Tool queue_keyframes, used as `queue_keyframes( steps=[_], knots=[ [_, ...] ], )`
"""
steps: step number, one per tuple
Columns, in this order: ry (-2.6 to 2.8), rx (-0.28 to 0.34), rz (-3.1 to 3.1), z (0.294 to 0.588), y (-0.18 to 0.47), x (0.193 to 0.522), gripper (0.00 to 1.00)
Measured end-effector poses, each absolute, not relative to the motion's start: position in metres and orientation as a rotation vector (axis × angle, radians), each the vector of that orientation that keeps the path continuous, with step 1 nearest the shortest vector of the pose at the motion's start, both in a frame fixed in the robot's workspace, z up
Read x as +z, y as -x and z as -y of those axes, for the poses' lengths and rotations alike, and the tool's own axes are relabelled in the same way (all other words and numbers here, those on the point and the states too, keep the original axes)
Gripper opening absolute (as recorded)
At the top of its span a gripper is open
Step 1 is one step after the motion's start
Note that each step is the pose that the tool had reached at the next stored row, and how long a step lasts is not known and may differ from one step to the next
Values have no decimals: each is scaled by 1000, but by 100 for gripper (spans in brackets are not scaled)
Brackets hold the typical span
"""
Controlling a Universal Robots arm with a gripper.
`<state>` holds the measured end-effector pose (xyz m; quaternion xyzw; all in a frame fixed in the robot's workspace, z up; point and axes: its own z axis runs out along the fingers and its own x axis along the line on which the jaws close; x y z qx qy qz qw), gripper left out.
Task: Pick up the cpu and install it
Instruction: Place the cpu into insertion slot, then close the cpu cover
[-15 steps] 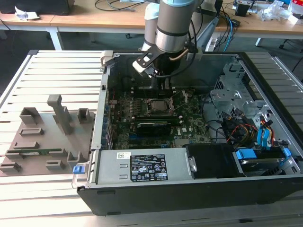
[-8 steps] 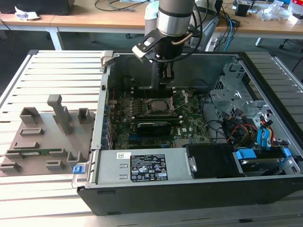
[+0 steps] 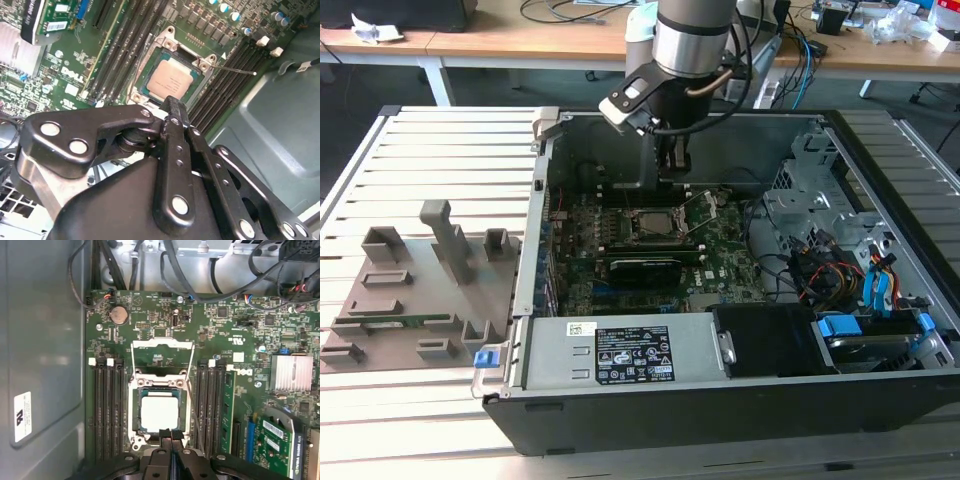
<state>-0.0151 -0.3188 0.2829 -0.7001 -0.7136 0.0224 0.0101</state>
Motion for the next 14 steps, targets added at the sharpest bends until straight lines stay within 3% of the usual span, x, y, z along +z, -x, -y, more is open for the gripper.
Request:
queue_keyframes(
  steps=[14],
  knots=[
    [2185,69,2227,320,15,283,11]
  ],
)
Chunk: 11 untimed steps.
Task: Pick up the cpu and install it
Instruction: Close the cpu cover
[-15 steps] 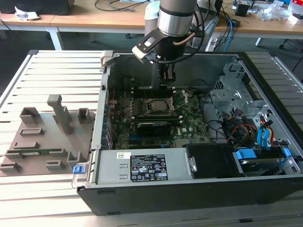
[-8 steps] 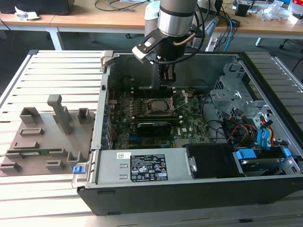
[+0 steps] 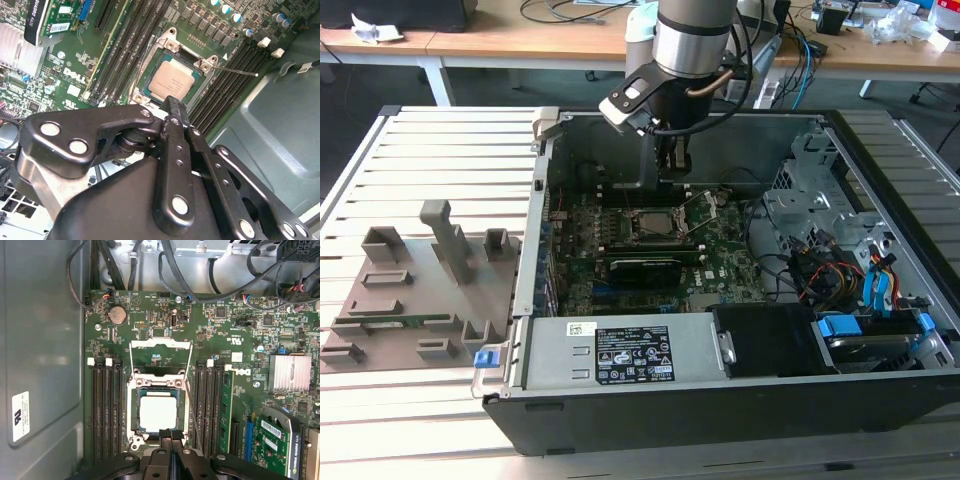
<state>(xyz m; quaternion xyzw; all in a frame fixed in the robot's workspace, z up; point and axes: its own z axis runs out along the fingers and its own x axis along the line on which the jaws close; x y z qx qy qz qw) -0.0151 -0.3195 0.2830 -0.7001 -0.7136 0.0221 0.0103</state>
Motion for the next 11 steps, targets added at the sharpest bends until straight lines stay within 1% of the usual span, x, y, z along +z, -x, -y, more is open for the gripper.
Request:
queue_keyframes(
  steps=[11],
  knots=[
    [2187,74,2229,320,-11,283,11]
  ],
)
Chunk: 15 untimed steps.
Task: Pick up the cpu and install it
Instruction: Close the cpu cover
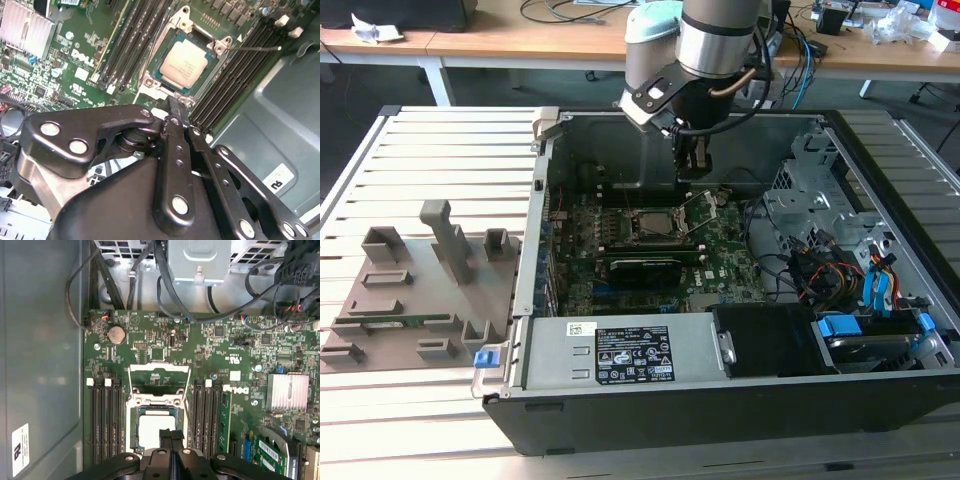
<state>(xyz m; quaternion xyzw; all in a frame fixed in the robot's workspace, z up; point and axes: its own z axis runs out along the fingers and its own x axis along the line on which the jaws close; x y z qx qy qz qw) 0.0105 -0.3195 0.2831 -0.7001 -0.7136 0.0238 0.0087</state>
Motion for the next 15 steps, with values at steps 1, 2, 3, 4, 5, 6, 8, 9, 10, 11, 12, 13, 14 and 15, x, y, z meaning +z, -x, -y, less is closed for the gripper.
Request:
queue_keyframes(
  steps=[1,2,3,4,5,6,8,9,10,11,12,13,14,15],
  knots=[
    [2188,75,2230,319,-14,283,11],
    [2188,76,2230,319,-16,283,11],
    [2188,77,2231,319,-19,283,11],
    [2189,78,2231,319,-24,283,11],
    [2189,79,2232,319,-27,283,11],
    [2190,80,2232,319,-29,283,11],
    [2190,80,2232,319,-33,283,11],
    [2190,80,2232,319,-35,283,11],
    [2190,80,2232,319,-37,283,11],
    [2190,80,2232,319,-39,283,11],
    [2190,81,2232,319,-41,283,11],
    [2190,81,2232,319,-42,283,11],
    [2190,81,2232,319,-44,283,11],
    [2190,81,2232,319,-45,283,11]
  ],
)
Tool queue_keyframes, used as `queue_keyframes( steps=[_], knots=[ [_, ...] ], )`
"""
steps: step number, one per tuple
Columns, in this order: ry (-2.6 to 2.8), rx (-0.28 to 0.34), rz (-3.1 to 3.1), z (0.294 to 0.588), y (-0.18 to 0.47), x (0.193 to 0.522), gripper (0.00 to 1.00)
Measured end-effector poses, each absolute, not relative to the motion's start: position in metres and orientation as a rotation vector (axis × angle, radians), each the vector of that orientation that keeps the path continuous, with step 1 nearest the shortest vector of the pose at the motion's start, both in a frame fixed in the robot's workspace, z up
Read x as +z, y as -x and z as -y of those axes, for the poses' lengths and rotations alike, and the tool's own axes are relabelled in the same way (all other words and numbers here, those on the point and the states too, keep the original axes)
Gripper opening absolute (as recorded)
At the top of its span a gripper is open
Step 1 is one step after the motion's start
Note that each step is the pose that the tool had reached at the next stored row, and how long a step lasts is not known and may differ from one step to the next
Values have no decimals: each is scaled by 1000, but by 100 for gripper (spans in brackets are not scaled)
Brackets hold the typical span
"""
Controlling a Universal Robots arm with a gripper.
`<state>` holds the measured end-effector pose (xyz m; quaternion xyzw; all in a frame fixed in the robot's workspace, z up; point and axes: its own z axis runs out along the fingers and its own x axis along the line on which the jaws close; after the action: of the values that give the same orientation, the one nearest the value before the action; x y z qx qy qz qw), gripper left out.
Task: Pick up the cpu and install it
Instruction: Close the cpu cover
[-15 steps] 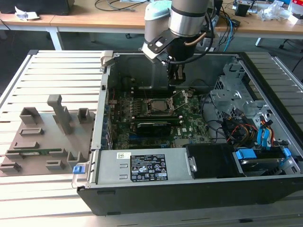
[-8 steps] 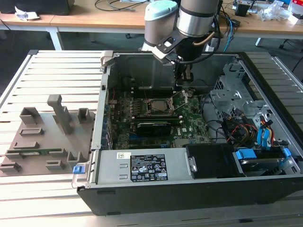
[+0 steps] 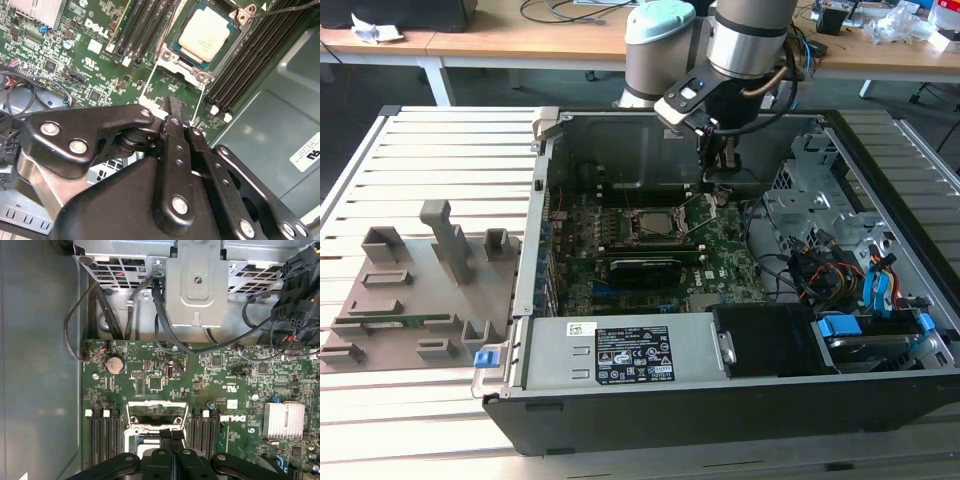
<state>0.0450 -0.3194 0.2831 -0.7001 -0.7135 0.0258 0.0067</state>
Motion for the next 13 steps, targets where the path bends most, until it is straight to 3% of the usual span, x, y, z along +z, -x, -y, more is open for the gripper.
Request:
queue_keyframes(
  steps=[13],
  knots=[
    [2187,85,2233,313,-73,279,11]
  ],
)
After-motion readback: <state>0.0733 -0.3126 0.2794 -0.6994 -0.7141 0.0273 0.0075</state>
